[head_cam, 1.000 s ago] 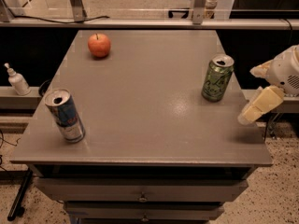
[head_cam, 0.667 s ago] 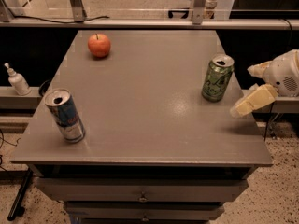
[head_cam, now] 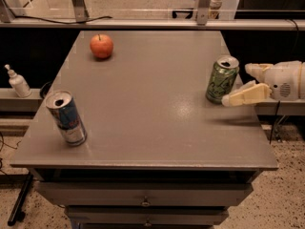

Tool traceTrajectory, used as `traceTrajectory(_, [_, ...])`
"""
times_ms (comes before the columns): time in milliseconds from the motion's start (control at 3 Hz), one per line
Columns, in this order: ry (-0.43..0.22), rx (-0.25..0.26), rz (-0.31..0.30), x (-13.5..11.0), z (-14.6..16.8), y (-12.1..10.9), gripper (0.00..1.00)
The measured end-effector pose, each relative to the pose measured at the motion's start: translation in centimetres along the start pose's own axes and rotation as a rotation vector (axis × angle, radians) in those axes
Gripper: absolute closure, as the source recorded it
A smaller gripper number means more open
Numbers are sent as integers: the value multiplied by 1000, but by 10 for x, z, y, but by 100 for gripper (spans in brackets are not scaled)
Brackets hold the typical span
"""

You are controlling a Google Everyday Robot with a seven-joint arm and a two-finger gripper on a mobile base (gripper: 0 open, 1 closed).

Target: Move green can near apple

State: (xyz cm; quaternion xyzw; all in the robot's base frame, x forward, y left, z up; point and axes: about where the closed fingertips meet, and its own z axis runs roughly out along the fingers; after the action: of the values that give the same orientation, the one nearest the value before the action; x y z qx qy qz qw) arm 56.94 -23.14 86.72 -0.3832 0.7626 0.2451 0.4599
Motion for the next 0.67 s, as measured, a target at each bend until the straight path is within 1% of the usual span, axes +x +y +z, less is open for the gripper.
traceTrajectory(333, [-162, -30, 24, -13, 15, 1, 0])
traceTrajectory(667, [-271, -71, 27, -27, 30, 8, 16])
